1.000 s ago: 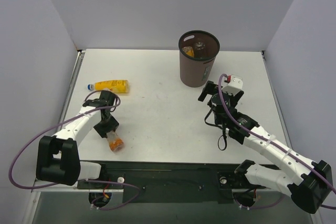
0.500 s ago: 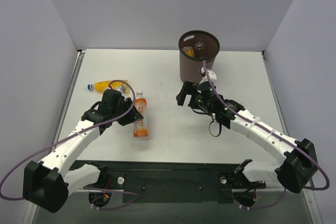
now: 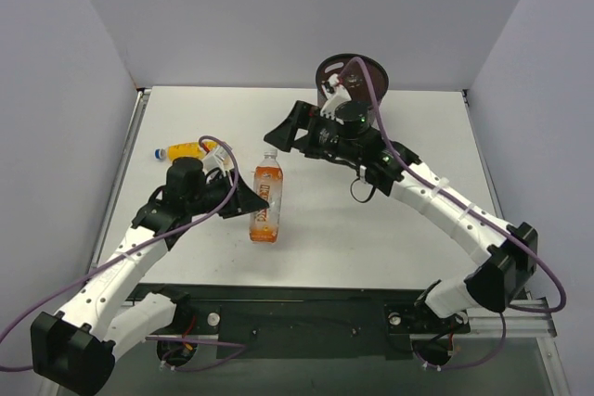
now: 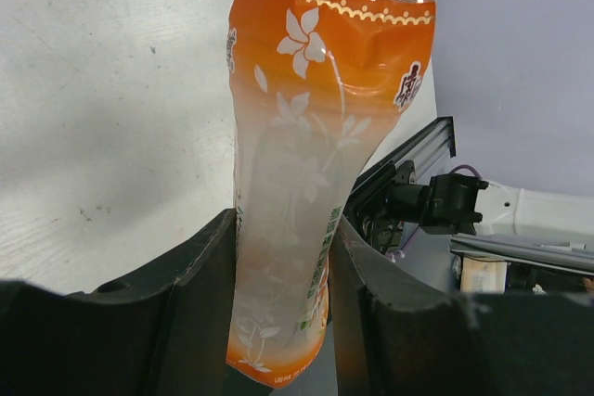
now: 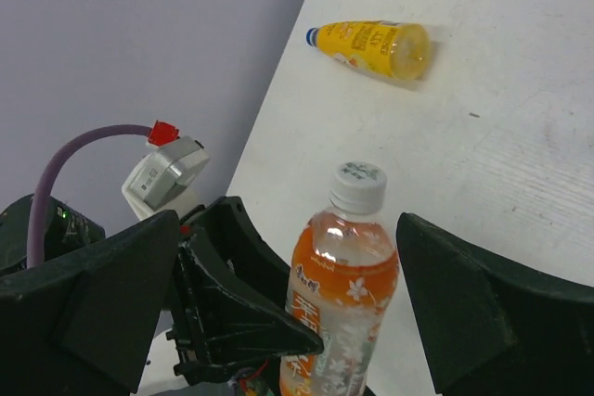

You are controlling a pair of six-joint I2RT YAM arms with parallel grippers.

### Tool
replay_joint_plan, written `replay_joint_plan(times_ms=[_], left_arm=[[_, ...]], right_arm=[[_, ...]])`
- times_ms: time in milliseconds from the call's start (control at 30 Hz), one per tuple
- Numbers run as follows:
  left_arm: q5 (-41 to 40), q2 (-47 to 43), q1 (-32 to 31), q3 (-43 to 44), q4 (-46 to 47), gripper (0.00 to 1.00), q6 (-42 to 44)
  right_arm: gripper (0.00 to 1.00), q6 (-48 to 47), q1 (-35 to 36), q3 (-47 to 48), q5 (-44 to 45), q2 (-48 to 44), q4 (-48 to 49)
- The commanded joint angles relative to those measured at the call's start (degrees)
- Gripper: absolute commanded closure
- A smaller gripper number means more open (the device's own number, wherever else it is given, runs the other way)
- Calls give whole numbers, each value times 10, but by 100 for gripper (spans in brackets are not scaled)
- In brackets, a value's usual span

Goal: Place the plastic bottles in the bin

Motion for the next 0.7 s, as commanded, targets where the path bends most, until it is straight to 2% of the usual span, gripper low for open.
replay_joint_plan(times_ms=[0,133,233,300,333,367,400,433,500,533,567,600,667], left_arm=[[30,-13,-3,-3,45,72,-2],[29,-21,-3,-4,50,72,-6],[36,-24,-3,-9,61,72,-8],[38,-25,-3,-9,59,72,-4],[38,-25,-3,-10,59,72,-4],[39,-26,-3,-11,61,72,-3],[41,-26,-3,-11,63,72,-3],[41,-24,-3,-10,61,72,-3],[40,-20,-3,-9,55,70,-1],[40,-18,-3,-5,52,56,1],[39,-17,-3,-4,44,45,7],[37,-15,-3,0,40,24,9],[33,-14,-3,6,27,8,16]], right_arm=[[6,5,6,51,-24,75,-21],[7,11,24,39,11,83,-9],[18,13,24,37,3,95,-5],[30,12,27,40,-3,101,-3],[40,12,27,43,-6,106,-3],[44,16,27,44,-12,107,5],[56,18,27,46,-18,111,10],[62,22,28,47,-19,114,17],[91,27,29,54,-27,122,21],[100,29,29,57,-31,124,22],[100,31,30,58,-33,126,23],[100,30,30,60,-34,125,23],[100,7,29,71,-23,123,7]])
